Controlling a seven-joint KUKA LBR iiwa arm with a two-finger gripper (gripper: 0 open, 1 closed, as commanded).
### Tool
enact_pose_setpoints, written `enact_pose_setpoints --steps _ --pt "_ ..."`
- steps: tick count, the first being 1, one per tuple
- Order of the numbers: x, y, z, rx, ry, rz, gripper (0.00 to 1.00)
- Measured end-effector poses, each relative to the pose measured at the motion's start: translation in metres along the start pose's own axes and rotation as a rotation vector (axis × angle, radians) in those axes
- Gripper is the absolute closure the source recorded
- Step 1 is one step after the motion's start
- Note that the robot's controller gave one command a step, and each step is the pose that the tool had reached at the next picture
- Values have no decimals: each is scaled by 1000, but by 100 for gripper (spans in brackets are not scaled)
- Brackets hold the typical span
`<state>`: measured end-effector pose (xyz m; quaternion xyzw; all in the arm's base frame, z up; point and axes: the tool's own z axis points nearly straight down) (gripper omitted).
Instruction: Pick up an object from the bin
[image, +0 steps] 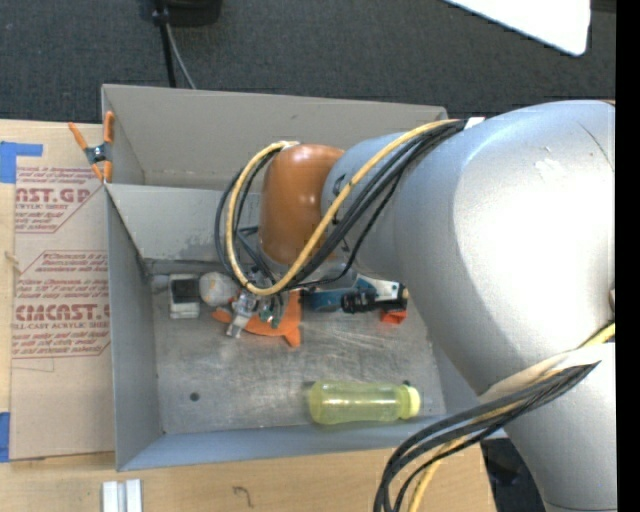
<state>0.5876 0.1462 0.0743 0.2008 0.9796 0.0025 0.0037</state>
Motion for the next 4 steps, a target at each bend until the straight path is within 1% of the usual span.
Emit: enact_pose_setpoints --steps 1,2,3,4 --pt "24 17 0 1 -5 47 100" --pt "12 7 -47 8 8 17 100" --pt "22 43 -105 7 4 60 100" --pt "22 43 -105 7 4 60 100"
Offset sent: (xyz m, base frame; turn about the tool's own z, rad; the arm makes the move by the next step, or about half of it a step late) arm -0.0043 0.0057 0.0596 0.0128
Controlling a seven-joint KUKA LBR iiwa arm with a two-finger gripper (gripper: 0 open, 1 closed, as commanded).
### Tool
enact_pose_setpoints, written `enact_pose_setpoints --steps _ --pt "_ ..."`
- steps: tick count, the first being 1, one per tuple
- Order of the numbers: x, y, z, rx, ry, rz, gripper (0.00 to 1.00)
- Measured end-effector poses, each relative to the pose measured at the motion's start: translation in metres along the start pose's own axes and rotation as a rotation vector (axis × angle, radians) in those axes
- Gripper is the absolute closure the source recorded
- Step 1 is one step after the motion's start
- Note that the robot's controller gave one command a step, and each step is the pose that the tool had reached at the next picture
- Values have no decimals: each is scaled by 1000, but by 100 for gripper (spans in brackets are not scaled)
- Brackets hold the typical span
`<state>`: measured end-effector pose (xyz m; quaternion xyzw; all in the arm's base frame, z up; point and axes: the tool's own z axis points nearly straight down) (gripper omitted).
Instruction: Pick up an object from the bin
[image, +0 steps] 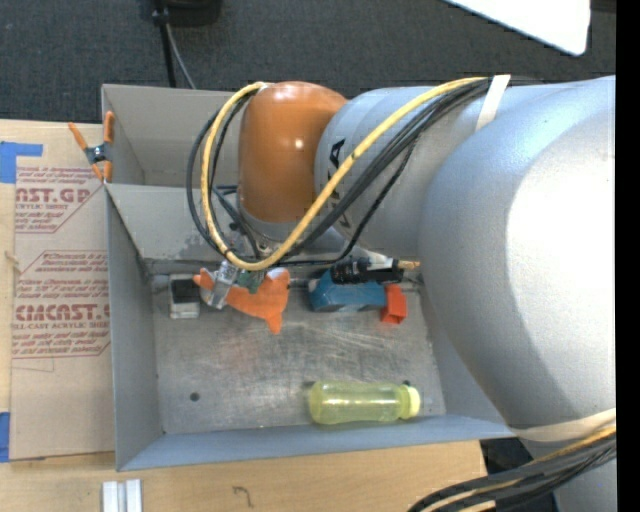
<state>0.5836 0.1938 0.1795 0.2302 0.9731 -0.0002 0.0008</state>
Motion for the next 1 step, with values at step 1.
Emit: enact_pose_setpoints --steps 1 --pt "11 22 -47 4 4 11 100"
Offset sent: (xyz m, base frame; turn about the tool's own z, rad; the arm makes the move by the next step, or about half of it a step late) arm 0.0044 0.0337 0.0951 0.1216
